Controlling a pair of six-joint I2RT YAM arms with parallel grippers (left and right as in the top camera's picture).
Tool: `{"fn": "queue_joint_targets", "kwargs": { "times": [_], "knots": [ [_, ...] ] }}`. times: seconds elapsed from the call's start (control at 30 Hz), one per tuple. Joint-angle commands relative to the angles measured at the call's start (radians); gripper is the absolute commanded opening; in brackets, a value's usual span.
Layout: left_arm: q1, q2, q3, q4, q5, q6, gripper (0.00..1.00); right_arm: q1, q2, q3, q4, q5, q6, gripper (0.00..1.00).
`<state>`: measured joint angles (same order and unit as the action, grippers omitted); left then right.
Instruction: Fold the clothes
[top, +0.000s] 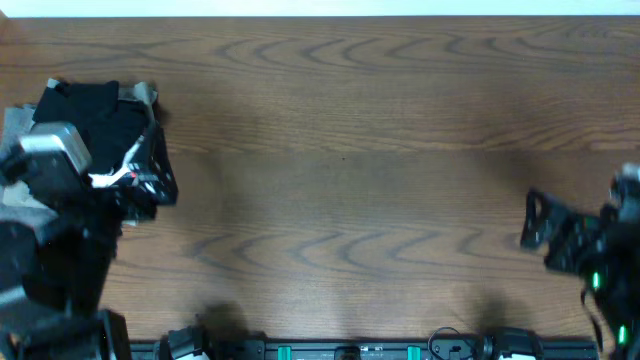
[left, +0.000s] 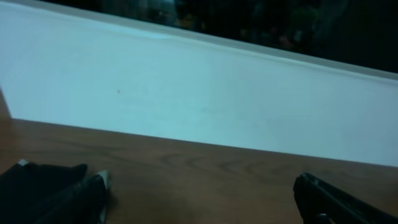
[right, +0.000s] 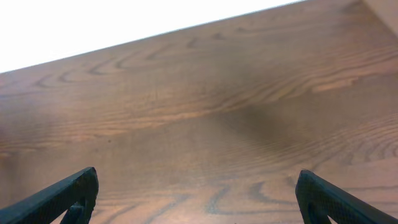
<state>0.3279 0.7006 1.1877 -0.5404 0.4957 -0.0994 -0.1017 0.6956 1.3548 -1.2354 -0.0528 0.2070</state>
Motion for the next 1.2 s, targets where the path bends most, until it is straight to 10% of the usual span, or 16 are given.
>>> {"fn": "queue_joint_targets", "kwargs": {
  "times": [0.0, 0.73, 1.17],
  "knots": [
    [-0.025, -0.027, 0.002, -0.027, 0.017, 0.034, 0.98, -0.002, -0.112, -0.074, -0.006, -0.004, -0.013, 0.99],
    [-0.462, -0.046, -0.026, -0.073, -0.196, 0.186, 0.98, -0.002, -0.329, -0.299, 0.157, 0.039, -0.013, 0.99],
    [-0.488, -0.052, -0.026, -0.065, -0.31, 0.185, 0.98, -0.002, -0.329, -0.299, 0.169, 0.102, -0.013, 0.99]
  ]
}}
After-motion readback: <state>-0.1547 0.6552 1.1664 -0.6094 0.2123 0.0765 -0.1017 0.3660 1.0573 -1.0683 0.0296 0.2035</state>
